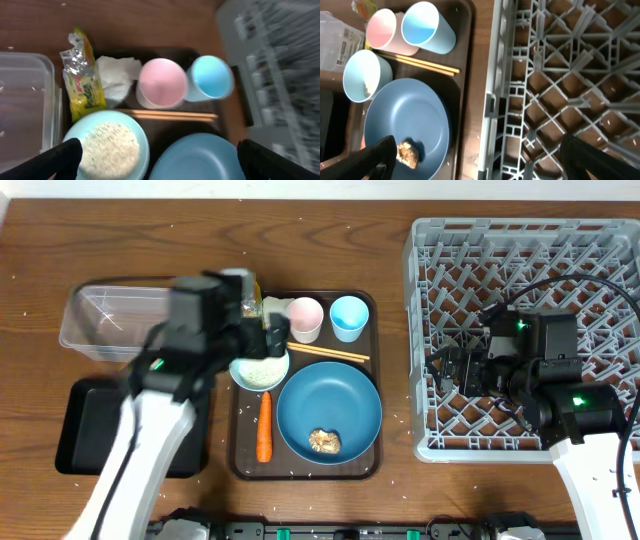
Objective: Sort waste into correct bins and load items into the dishwasher rack
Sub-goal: 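Reach the left gripper to the pink cup and grasp it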
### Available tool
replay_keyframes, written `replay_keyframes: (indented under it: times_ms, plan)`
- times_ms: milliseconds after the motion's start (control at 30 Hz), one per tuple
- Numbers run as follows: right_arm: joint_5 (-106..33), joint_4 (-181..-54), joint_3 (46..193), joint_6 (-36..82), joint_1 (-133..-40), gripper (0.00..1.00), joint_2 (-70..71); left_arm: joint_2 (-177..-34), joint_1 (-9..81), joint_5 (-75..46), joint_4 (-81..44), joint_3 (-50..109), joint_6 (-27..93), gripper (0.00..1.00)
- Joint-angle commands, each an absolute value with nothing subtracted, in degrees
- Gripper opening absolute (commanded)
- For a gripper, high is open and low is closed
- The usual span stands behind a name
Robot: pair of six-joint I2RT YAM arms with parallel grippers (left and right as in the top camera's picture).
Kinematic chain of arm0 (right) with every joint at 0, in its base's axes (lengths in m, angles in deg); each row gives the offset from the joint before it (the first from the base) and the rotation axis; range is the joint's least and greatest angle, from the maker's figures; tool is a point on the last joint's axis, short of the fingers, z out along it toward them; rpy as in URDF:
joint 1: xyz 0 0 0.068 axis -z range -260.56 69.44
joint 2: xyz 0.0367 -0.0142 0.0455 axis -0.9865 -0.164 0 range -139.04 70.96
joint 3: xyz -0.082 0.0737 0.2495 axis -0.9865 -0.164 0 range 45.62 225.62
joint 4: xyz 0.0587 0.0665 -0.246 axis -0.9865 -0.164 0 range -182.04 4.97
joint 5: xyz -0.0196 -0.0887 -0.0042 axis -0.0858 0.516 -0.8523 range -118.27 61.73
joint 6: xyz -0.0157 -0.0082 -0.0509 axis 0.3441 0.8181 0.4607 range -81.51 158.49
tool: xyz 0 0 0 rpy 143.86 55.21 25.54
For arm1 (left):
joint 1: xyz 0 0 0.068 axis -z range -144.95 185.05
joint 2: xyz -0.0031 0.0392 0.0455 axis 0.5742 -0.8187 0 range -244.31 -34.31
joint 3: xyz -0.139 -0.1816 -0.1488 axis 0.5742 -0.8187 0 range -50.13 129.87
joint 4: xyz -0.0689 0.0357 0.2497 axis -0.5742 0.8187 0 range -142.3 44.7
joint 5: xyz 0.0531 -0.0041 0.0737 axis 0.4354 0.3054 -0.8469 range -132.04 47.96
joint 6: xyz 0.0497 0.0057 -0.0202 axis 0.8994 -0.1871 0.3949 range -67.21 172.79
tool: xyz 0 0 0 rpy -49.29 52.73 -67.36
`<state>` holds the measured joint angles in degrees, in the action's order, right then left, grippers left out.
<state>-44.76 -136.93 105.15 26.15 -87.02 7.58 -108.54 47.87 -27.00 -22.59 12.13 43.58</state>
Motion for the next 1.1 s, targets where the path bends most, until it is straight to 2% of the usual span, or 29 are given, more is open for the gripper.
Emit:
replay_keyframes:
  times_ms: [0, 33, 200, 300, 433, 500, 600, 733, 767, 800, 867, 900, 1067]
  plan:
    - [-44.59, -137.83, 106.33, 25.43, -87.17, 0.99, 7.6, -115.93, 50.66, -40.13, -27.09, 14.21, 43.27, 0.99]
    - [-44.61, -138.11, 106.33, 25.41, -87.17, 0.99, 7.58, -117.7, 51.08, -39.43, -29.08, 14.21, 43.23, 1.0]
    - [-44.59, -141.0, 106.33, 25.26, -87.17, 0.99, 7.56, -125.31, 51.89, -38.69, -34.7, 14.19, 42.79, 0.84]
    - [-44.57, -142.18, 106.22, 25.28, -87.17, 0.99, 7.56, -128.5, 51.73, -38.62, -37.39, 14.19, 41.28, 0.81]
    - [-44.55, -142.46, 106.18, 25.26, -87.17, 0.99, 7.56, -132.32, 51.76, -36.39, -39.44, 14.19, 41.06, 0.66]
    - [-44.55, -142.46, 106.18, 25.26, -87.17, 0.99, 7.56, -134.01, 51.76, -34.91, -39.53, 14.19, 41.06, 0.64]
    - [-44.55, -142.46, 106.18, 25.26, -87.17, 0.99, 7.56, -136.37, 51.84, -34.69, -39.64, 14.19, 41.09, 0.5]
    - [-44.57, -142.49, 106.15, 25.23, -87.17, 0.99, 7.56, -137.11, 51.84, -34.75, -40.12, 14.19, 41.11, 0.47]
    - [-44.57, -142.49, 106.15, 25.23, -87.17, 0.99, 7.56, -137.09, 51.84, -34.75, -40.25, 14.19, 41.11, 0.41]
    - [-44.57, -142.53, 106.15, 25.23, -87.17, 0.99, 7.56, -136.89, 51.84, -34.75, -40.42, 14.19, 41.11, 0.29]
    - [-44.57, -142.6, 106.15, 25.23, -87.17, 0.99, 7.56, -136.28, 51.84, -34.75, -40.45, 14.21, 41.09, 0.13]
    - [-44.57, -142.66, 106.15, 25.26, -87.17, 0.99, 7.56, -135.51, 51.84, -34.75, -40.42, 14.21, 41.09, 0.08]
    - [-44.24, -142.66, 106.15, 25.28, -87.17, 0.99, 7.56, -129.31, 51.84, -34.78, -38.52, 14.21, 41.09, 0.06]
